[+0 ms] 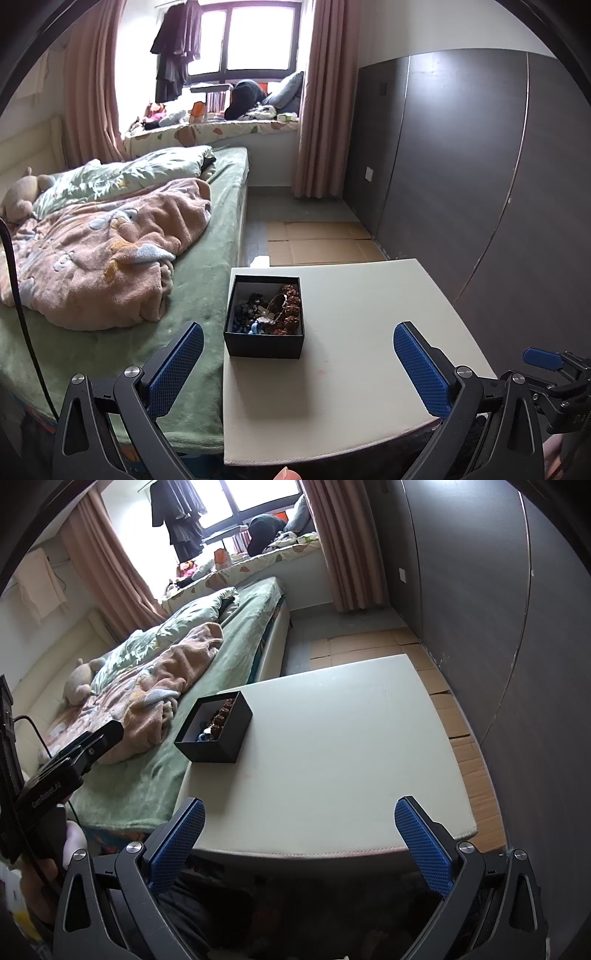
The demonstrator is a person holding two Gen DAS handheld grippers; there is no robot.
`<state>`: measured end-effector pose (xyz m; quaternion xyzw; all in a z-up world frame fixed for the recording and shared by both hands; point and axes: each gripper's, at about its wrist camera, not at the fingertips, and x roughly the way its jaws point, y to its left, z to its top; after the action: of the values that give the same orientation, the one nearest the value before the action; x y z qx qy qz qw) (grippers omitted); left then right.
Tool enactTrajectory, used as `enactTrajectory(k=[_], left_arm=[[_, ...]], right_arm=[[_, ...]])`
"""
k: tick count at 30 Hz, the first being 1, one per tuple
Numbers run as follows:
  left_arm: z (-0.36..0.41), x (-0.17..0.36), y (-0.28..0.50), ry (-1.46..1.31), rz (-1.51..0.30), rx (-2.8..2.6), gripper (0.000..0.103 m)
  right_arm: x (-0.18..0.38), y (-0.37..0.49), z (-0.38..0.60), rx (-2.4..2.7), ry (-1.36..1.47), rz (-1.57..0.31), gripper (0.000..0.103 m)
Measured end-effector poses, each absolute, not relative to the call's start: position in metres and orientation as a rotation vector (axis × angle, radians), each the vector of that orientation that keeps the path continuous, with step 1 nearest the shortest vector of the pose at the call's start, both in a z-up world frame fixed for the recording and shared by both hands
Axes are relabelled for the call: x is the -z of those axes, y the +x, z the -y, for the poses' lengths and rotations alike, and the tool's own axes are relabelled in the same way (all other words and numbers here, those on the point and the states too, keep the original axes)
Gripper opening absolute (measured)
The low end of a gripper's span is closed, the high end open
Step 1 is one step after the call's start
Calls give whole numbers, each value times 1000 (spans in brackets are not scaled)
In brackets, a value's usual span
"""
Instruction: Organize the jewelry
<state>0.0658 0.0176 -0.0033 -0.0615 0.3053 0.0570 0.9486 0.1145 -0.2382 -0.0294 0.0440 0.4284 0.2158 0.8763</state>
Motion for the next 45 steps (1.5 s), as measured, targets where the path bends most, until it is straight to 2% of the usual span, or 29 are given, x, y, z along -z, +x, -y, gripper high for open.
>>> enactTrajectory(k=[45], left_arm=[[-20, 2, 60, -114, -612, -128, 103]], right_arm=[[32, 112, 232, -453, 72, -906, 103]])
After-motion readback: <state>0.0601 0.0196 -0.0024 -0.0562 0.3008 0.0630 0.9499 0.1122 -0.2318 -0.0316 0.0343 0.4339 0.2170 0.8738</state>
